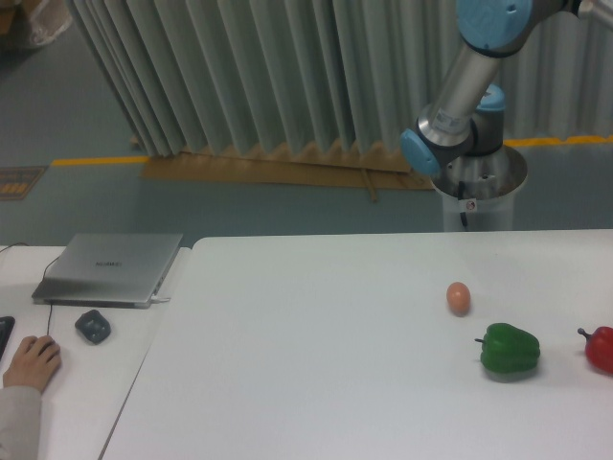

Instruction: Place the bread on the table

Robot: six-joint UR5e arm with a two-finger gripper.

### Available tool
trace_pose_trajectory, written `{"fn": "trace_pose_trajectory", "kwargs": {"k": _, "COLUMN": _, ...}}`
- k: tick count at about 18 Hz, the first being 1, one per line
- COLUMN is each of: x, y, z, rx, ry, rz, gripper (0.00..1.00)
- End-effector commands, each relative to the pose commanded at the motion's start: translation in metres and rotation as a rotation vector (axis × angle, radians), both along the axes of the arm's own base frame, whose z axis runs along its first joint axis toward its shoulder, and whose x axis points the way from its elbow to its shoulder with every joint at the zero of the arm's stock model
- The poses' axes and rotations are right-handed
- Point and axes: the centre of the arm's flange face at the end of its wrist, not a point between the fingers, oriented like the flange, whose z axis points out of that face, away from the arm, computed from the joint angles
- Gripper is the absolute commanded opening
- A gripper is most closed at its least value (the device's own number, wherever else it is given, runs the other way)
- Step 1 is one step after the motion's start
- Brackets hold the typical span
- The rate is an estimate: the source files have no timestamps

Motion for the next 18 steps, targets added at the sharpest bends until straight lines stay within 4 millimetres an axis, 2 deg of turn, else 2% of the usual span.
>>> {"fn": "trace_pose_trajectory", "kwargs": {"k": 3, "x": 0.001, "y": -0.006, "z": -0.011, "rx": -0.016, "ry": -0.02, "rz": 0.014, "gripper": 1.0}}
{"fn": "trace_pose_trajectory", "kwargs": {"k": 15, "x": -0.008, "y": -0.022, "z": -0.033, "rx": -0.052, "ry": -0.045, "rz": 0.039, "gripper": 1.0}}
{"fn": "trace_pose_trajectory", "kwargs": {"k": 16, "x": -0.007, "y": -0.019, "z": -0.033, "rx": -0.055, "ry": -0.044, "rz": 0.035, "gripper": 0.98}}
{"fn": "trace_pose_trajectory", "kwargs": {"k": 17, "x": -0.007, "y": -0.019, "z": -0.032, "rx": -0.057, "ry": -0.042, "rz": 0.037, "gripper": 0.8}}
{"fn": "trace_pose_trajectory", "kwargs": {"k": 18, "x": -0.007, "y": -0.019, "z": -0.031, "rx": -0.064, "ry": -0.038, "rz": 0.039, "gripper": 0.72}}
